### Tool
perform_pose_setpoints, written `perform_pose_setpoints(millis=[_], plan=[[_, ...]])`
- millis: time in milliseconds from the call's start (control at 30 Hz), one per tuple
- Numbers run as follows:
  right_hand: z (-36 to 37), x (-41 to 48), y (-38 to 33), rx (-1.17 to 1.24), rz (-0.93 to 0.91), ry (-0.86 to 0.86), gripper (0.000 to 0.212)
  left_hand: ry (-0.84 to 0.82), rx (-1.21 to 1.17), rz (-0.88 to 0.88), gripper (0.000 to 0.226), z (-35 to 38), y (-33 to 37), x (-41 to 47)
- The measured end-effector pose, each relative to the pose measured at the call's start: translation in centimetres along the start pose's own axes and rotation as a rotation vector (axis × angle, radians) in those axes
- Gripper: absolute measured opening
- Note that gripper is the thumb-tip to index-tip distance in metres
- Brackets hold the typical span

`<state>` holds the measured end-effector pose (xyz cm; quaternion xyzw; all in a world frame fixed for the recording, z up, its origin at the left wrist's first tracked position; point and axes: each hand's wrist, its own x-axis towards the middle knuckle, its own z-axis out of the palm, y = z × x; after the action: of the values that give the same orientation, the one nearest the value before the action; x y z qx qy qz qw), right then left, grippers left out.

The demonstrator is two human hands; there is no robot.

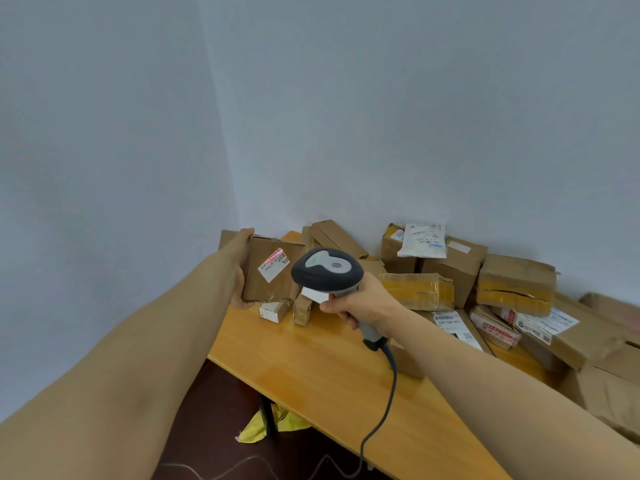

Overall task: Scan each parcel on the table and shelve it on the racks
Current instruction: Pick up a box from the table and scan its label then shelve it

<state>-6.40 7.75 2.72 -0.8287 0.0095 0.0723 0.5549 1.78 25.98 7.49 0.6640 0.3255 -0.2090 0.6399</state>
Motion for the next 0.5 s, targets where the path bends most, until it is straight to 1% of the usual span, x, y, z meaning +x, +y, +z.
perform_pose_setpoints(millis=[167, 500], plan=[[0.3, 0.1, -0.2, -0.006, -0.002, -0.004, 0.015, -0.005, -0.007, -0.004, 0.06, -0.6, 0.0, 0.3], [1.1, 0.0, -0.8, -0.015, -0.025, -0.011, 0.023, -0.011, 0.024, 0.032, 0.057, -1.8, -0.1, 1.7]])
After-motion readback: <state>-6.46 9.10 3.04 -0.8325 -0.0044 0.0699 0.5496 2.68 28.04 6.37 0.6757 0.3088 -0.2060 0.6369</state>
